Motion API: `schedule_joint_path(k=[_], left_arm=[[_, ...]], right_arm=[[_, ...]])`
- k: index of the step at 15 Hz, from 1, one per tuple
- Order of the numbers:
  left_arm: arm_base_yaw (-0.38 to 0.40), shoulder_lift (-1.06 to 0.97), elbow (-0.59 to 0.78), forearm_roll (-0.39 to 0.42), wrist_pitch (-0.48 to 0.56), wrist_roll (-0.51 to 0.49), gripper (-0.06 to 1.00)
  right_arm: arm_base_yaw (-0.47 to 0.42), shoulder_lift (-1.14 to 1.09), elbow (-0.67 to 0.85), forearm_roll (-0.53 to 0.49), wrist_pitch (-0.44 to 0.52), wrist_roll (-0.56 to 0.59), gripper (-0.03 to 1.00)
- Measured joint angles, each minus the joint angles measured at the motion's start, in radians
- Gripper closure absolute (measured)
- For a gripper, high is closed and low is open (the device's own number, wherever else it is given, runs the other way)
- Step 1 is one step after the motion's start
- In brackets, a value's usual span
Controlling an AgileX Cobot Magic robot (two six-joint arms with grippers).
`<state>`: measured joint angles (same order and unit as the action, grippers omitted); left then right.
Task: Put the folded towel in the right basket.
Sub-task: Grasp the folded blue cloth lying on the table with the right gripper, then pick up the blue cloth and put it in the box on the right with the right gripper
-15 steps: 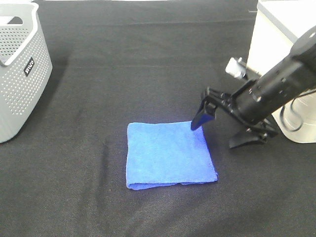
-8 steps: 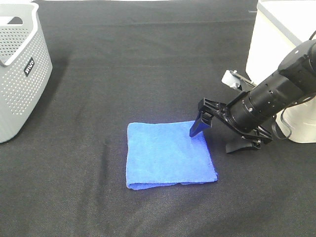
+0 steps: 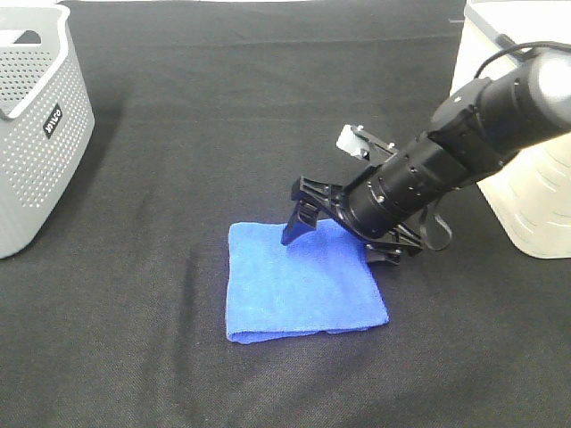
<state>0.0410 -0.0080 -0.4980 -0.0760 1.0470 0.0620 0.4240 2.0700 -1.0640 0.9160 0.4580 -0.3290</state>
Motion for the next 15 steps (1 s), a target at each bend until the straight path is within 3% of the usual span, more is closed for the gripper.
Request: schedule_joint_path(k=[5, 7, 9, 13, 15], left_arm=[[0.0, 0.0, 0.0, 0.0, 0.0, 0.0, -0.03], [0.0, 0.0, 0.0, 0.0, 0.0, 0.0, -0.03], [0.0, 0.0, 0.0, 0.0, 0.0, 0.0, -0.03], [0.0, 0.0, 0.0, 0.0, 0.0, 0.0, -0.03], [0.0, 0.0, 0.0, 0.0, 0.0, 0.0, -0.03]], right_arm=[[0.0, 0.012, -0.012, 0.004, 0.017, 0.026, 0.2], [0.0, 0.022, -0.012, 0.003, 0.03, 0.028, 0.45], [0.0, 0.033, -0.01, 0.002, 0.036, 0.03, 0.82], [0.0, 0.034, -0.014, 0.001, 0.047, 0.026, 0.82], [0.0, 0.033, -0.049, -0.048, 0.113, 0.037, 0.82]])
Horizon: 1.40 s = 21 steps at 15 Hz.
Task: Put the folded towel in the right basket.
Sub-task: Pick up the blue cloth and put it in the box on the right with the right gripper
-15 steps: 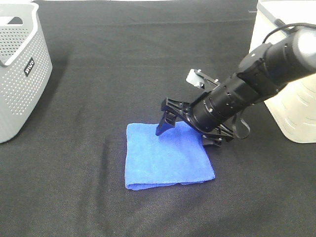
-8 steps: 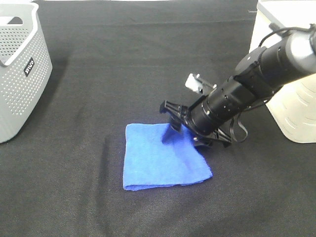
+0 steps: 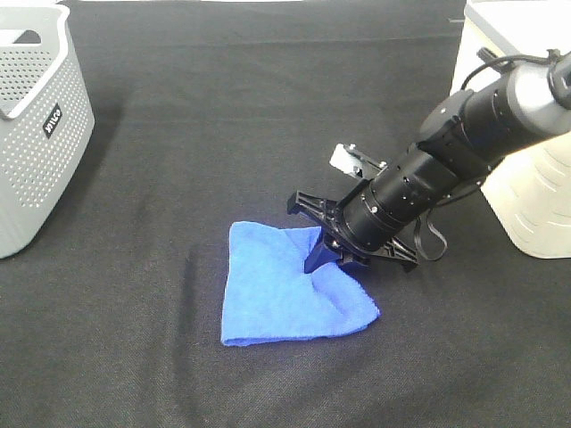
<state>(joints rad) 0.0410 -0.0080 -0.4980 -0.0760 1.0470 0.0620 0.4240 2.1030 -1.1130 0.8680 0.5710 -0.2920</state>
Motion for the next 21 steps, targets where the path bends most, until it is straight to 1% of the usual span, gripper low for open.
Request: schedule_joint_path(k=[3, 4, 6, 7, 8, 10, 12, 13, 15, 16, 18, 21], left_arm=[[0.0, 0.0, 0.0, 0.0, 0.0, 0.0, -0.03], [0.0, 0.0, 0.0, 0.0, 0.0, 0.0, -0.03], [0.0, 0.0, 0.0, 0.0, 0.0, 0.0, -0.03], [0.0, 0.0, 0.0, 0.0, 0.0, 0.0, -0.03], [0.0, 0.0, 0.0, 0.0, 0.0, 0.0, -0.03], [0.0, 0.0, 0.0, 0.0, 0.0, 0.0, -0.03], [0.0, 0.0, 0.0, 0.0, 0.0, 0.0, -0.03], [0.0, 0.0, 0.0, 0.0, 0.0, 0.0, -0.03], [0.0, 0.0, 0.0, 0.0, 0.0, 0.0, -0.03], [0.0, 0.0, 0.0, 0.0, 0.0, 0.0, -0.03], [0.0, 0.0, 0.0, 0.0, 0.0, 0.0, -0.03], [0.0, 0.0, 0.0, 0.0, 0.0, 0.0, -0.03]], right_arm=[[0.011, -0.052, -0.108, -0.121, 0.139, 0.089, 0.82], [0.011, -0.052, -0.108, -0.121, 0.139, 0.089, 0.82], [0.012, -0.103, -0.224, -0.225, 0.222, 0.176, 0.82], [0.011, -0.131, -0.347, -0.332, 0.313, 0.261, 0.82], [0.009, -0.142, -0.431, -0.402, 0.379, 0.307, 0.82], [-0.013, -0.146, -0.625, -0.467, 0.518, 0.365, 0.82], [-0.06, -0.146, -0.778, -0.482, 0.606, 0.392, 0.82], [-0.094, -0.147, -0.841, -0.489, 0.63, 0.403, 0.82], [-0.178, -0.147, -0.944, -0.504, 0.637, 0.411, 0.82], [-0.263, -0.148, -0.979, -0.497, 0.638, 0.411, 0.82], [-0.391, -0.148, -0.995, -0.474, 0.64, 0.398, 0.82], [-0.571, -0.148, -0.995, -0.435, 0.643, 0.348, 0.82]])
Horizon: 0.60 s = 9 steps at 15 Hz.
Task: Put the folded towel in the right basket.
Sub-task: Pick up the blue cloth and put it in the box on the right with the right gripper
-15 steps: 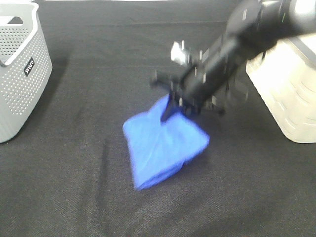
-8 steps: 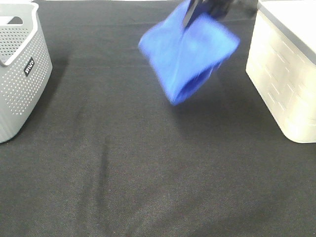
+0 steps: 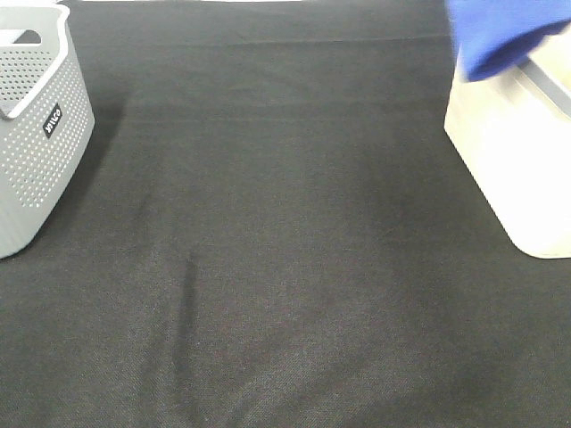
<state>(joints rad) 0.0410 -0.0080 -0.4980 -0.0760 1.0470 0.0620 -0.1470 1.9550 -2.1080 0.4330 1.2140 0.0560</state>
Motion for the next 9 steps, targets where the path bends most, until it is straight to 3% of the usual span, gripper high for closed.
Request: schedule_joint_path(k=[4, 7, 9], left_arm=[[0.0, 0.0, 0.0, 0.0, 0.0, 0.0, -0.03], [0.0, 0.0, 0.0, 0.0, 0.0, 0.0, -0.03], [0.0, 0.0, 0.0, 0.0, 0.0, 0.0, -0.03]], right_arm=[[-0.18, 0.0, 0.0, -0.005, 0.0, -0.039, 0.82], [-0.208, 0.037, 0.0, -0.106, 0.001, -0.044, 0.82], [-0.208, 0.067, 0.0, -0.106, 0.001, -0.04, 0.81]])
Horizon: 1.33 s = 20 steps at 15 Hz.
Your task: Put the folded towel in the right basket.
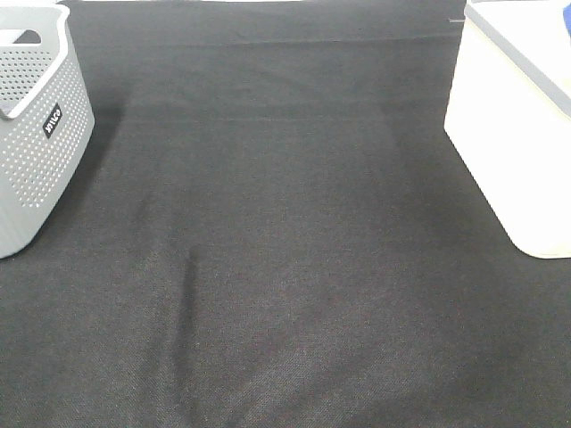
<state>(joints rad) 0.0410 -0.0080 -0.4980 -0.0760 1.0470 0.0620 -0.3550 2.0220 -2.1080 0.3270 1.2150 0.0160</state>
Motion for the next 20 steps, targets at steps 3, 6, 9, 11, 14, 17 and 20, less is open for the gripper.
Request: schedule_joint_path(k=[3, 6, 9, 11, 14, 17, 20], left_arm=[[0.0, 0.0, 0.0, 0.0, 0.0, 0.0, -0.03], [0.0, 0.0, 0.0, 0.0, 0.0, 0.0, -0.03], [0.0, 0.0, 0.0, 0.0, 0.0, 0.0, -0.03], [0.0, 0.0, 0.0, 0.0, 0.0, 0.0, -0.03], [0.0, 0.0, 0.0, 0.0, 0.0, 0.0, -0.03], [0.0, 0.0, 0.0, 0.0, 0.0, 0.0, -0.03], [0.0, 0.0, 0.0, 0.0, 0.0, 0.0, -0.03]], right_arm=[[0.0, 0.017, 0.0, -0.036, 0.0, 0.008, 0.51], [0.0, 0.015, 0.0, -0.086, -0.001, 0.011, 0.05], [0.11, -0.012, 0.0, -0.142, -0.001, 0.011, 0.01], [0.23, -0.051, 0.0, -0.236, -0.001, 0.012, 0.0], [0.351, -0.151, 0.036, -0.303, -0.001, 0.022, 0.0], [0.36, -0.419, 0.345, -0.288, -0.006, 0.024, 0.0], [0.36, -0.781, 0.788, -0.296, -0.024, 0.025, 0.0]])
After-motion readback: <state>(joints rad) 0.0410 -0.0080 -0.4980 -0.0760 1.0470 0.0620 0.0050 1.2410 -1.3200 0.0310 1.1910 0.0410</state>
